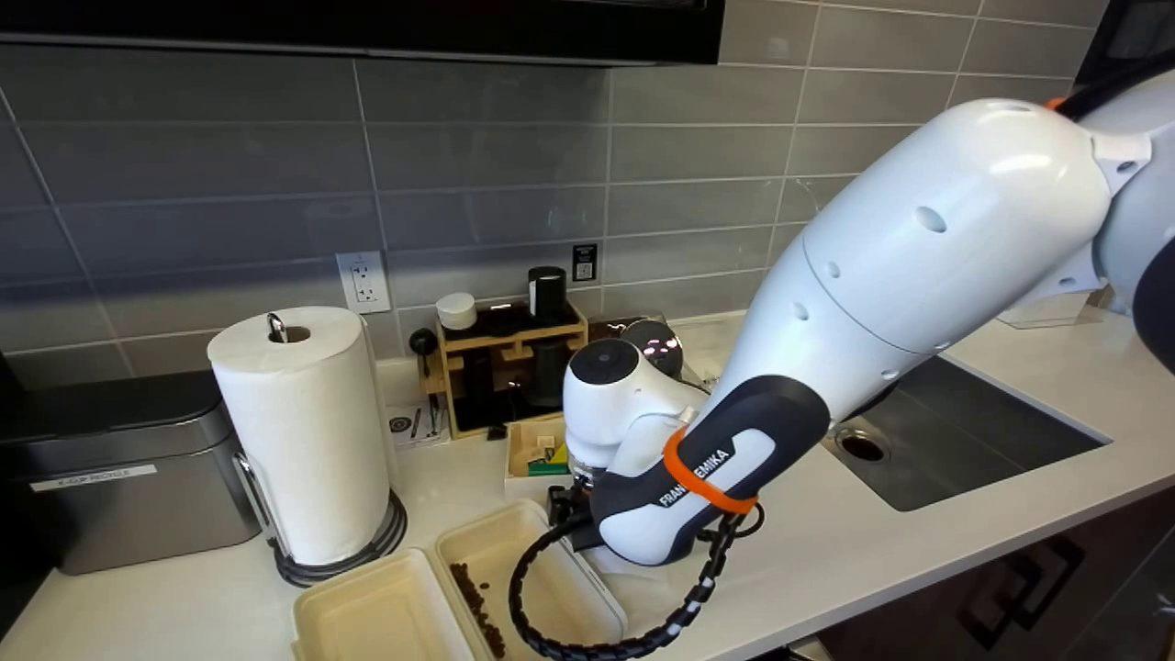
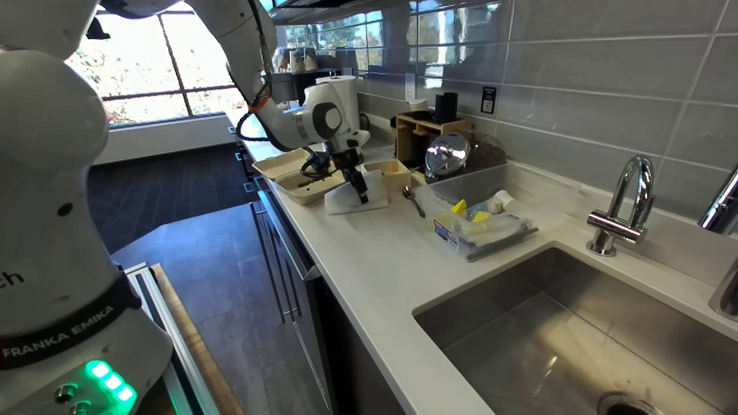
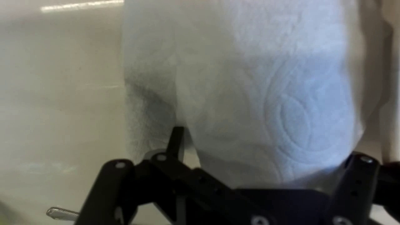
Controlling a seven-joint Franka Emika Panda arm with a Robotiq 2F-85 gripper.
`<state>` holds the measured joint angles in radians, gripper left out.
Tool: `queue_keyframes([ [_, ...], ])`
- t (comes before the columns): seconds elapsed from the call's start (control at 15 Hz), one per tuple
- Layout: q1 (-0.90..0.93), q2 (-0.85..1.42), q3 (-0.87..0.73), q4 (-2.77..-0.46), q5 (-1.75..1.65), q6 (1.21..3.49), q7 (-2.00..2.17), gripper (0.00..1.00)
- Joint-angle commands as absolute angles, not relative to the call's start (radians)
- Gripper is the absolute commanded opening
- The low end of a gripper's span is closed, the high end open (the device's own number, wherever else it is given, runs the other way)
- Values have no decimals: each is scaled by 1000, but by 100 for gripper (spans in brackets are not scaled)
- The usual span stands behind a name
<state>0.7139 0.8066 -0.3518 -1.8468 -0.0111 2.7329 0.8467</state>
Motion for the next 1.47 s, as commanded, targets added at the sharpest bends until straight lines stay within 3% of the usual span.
queue_keyframes([
  [0.0,709,846,-348,-1787,-74,2666,904,100],
  [0.93,633,843,-238,-1744,-100,2631,891,100],
  [1.4,641,841,-257,-1748,-119,2624,935,100],
])
